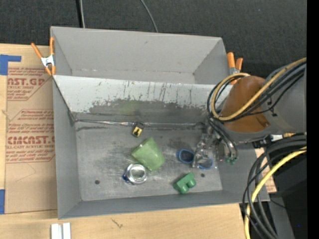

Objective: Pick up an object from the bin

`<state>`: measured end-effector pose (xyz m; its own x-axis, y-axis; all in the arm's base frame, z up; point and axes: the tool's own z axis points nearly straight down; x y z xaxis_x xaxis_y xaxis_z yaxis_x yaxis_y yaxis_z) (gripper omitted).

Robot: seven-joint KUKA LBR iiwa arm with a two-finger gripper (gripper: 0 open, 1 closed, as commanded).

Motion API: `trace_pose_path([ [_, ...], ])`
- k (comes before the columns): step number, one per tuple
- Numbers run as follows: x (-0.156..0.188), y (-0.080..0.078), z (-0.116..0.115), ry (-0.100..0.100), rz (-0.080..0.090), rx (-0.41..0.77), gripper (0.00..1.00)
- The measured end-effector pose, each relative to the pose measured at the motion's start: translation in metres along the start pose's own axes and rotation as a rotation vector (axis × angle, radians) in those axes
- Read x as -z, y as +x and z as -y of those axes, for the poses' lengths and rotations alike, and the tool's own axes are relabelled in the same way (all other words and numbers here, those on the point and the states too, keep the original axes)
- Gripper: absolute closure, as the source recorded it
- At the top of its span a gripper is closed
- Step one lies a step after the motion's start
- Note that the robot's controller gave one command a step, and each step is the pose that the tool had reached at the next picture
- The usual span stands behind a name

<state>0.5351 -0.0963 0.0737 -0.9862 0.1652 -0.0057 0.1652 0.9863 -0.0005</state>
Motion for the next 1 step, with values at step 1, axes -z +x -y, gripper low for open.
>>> trace_pose_path([
  [1,0.0743,-0.0131,-0.0008,-0.002,0.0,0.657,1.0],
])
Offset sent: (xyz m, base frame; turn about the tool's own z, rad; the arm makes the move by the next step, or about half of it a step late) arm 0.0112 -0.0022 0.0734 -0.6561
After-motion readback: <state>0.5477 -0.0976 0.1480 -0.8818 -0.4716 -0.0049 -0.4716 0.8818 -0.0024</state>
